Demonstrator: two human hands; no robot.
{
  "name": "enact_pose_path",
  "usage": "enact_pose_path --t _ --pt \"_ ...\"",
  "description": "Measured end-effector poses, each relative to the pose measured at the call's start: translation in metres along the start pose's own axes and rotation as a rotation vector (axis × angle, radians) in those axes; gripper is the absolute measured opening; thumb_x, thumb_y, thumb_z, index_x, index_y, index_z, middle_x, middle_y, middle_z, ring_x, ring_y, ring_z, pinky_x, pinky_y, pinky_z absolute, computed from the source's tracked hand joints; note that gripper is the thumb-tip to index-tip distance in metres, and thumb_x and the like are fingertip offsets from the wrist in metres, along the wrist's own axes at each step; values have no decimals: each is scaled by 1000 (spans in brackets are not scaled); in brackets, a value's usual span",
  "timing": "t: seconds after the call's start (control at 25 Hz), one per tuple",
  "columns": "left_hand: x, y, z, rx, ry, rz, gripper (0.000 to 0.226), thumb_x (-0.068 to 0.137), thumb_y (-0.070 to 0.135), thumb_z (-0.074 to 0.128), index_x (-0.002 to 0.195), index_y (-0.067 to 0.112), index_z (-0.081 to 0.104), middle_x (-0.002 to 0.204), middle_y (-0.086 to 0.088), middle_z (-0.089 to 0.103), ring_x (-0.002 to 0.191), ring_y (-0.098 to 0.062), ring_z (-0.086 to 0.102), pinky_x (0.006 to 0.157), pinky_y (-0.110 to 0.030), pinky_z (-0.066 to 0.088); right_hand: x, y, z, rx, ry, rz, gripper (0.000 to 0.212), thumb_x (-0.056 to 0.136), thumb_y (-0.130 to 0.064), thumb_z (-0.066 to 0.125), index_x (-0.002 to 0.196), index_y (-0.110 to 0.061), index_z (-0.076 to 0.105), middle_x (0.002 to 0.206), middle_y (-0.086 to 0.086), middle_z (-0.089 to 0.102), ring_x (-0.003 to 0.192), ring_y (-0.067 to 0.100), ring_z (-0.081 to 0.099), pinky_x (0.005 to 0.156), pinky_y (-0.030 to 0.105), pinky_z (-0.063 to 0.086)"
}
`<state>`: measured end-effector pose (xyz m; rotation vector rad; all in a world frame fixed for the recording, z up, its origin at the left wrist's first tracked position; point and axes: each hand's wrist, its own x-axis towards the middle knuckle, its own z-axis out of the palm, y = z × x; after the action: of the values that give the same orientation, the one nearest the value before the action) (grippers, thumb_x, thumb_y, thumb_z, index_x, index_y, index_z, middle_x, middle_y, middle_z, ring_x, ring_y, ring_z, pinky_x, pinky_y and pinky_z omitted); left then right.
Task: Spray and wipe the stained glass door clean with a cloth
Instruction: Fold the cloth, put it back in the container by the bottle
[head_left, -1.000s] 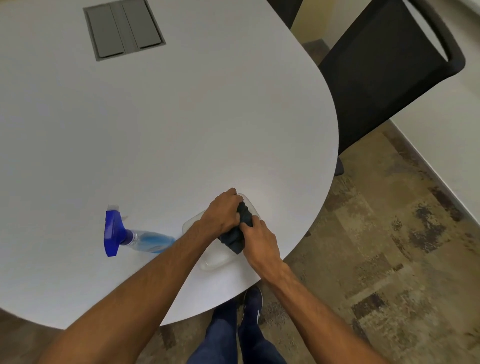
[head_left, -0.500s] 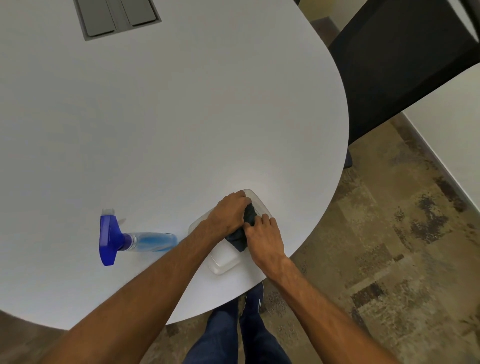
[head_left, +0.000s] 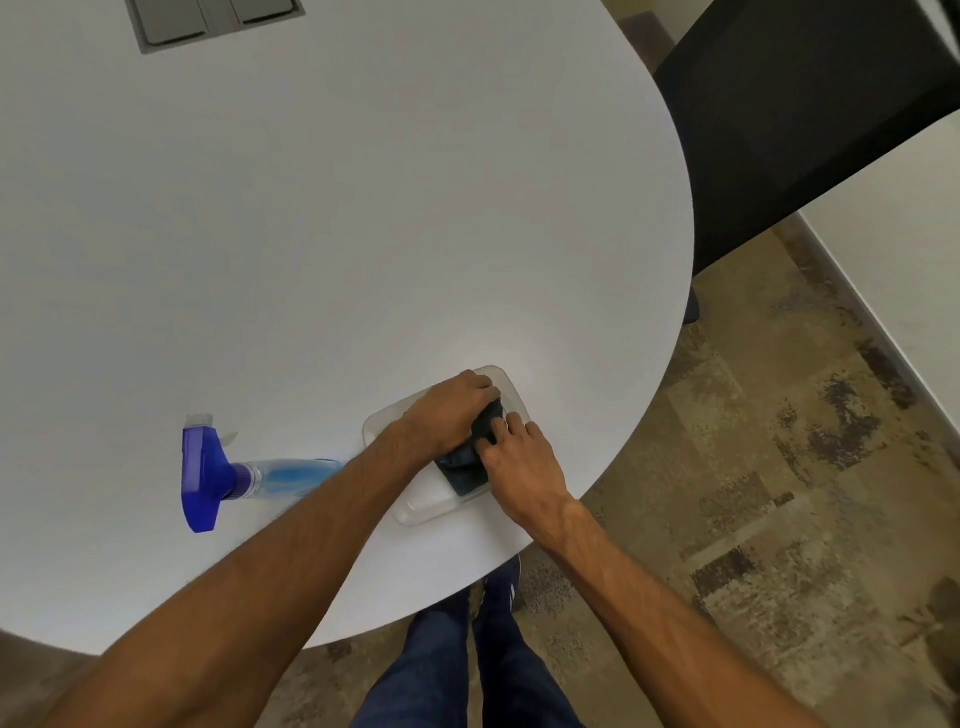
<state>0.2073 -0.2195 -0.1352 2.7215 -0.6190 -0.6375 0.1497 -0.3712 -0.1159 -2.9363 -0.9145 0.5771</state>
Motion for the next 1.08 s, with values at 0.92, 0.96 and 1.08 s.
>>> enact_pose_path --t 0.92,0.96,1.08 --pt "-89 38 -32 -190 388 -325 66 103 27 47 159 20 12 168 -7 12 153 -26 19 126 -40 17 -19 8 -30 391 237 104 50 100 -31 58 146 -12 50 148 13 53 128 31 53 101 45 47" --pt "-98 41 -33 -211 406 -361 66 104 29 46 159 21 11 168 -6 12 154 -25 19 126 -39 18 -20 7 -34 426 227 89 54 101 -32 57 150 -14 45 152 12 49 132 30 49 106 45 43" --pt "-124 53 -29 -260 465 -450 66 103 29 47 159 20 13 167 -7 15 152 -25 22 123 -38 19 -23 2 -45 498 218 17 57 102 -33 55 155 -16 38 159 10 41 140 29 43 114 43 36"
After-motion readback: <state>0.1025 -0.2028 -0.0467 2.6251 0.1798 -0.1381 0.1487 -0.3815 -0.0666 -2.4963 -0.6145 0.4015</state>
